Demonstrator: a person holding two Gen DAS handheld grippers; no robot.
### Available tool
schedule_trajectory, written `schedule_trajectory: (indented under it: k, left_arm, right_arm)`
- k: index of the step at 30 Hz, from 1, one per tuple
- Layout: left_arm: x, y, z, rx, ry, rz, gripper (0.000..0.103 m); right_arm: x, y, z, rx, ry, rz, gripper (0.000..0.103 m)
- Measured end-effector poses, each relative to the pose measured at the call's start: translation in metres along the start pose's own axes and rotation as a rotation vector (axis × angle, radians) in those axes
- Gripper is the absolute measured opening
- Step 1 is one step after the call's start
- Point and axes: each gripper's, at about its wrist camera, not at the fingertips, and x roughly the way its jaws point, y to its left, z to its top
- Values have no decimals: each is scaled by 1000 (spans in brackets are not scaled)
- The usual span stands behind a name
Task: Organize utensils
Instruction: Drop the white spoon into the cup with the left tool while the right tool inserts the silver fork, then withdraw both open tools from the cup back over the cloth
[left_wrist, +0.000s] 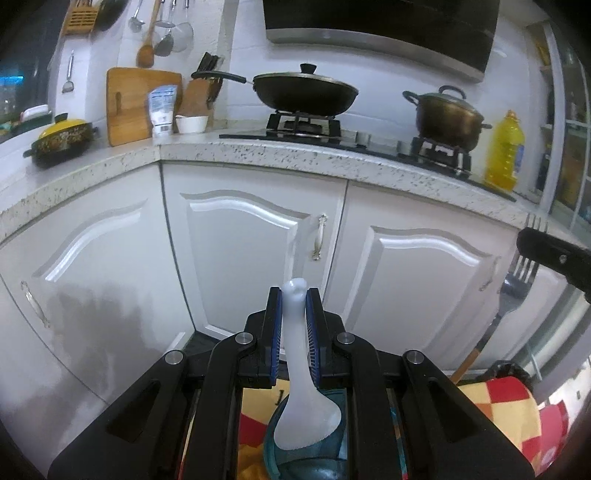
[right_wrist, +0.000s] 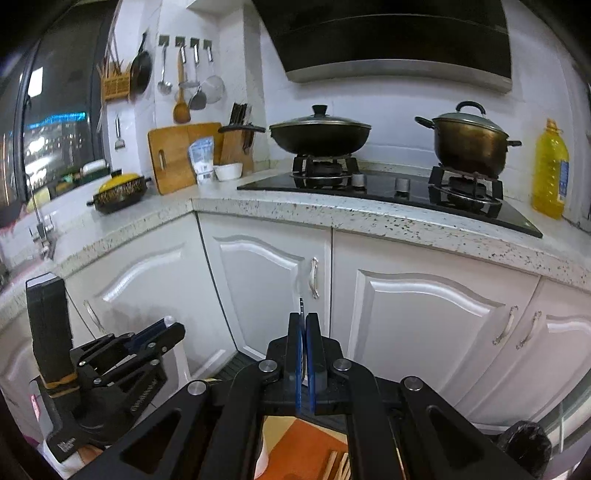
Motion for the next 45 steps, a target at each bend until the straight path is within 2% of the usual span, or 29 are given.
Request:
schedule_trajectory:
  k: [5, 15, 18, 22, 24, 26, 29, 33, 36, 45]
  left_arm:
    - [10, -7, -15, 33, 4, 36, 11]
    - [15, -7, -32, 37, 74, 24, 11]
    - [15, -6, -33, 22, 116, 22, 12]
    - [9, 1, -34, -5, 149, 4, 14]
    - [5, 3, -35, -15, 156, -5, 19]
    - [0, 6, -36, -32, 162, -20, 28]
    - [-9, 10, -38, -48, 164, -29, 34]
    - [-20, 13, -42, -47, 176, -30, 34]
    - [-28, 15, -47, -48, 184, -26, 35]
    - [-56, 10, -61, -17, 189, -33, 35]
  right_arm:
    - [14, 7, -12, -17, 33, 21, 2]
    - [51, 16, -40, -3, 181, 106, 3]
    - [58, 8, -45, 70, 215, 154, 3]
    - [53, -6, -50, 177, 225, 219, 10]
    - [47, -8, -52, 188, 222, 213, 17]
    - [38, -9, -56, 205, 215, 214, 28]
    - [30, -11, -59, 219, 214, 211, 30]
    - [18, -15, -67, 250, 227, 199, 32]
    - [12, -15, -74, 263, 238, 188, 38]
    - [-15, -9, -99, 258, 268, 127, 43]
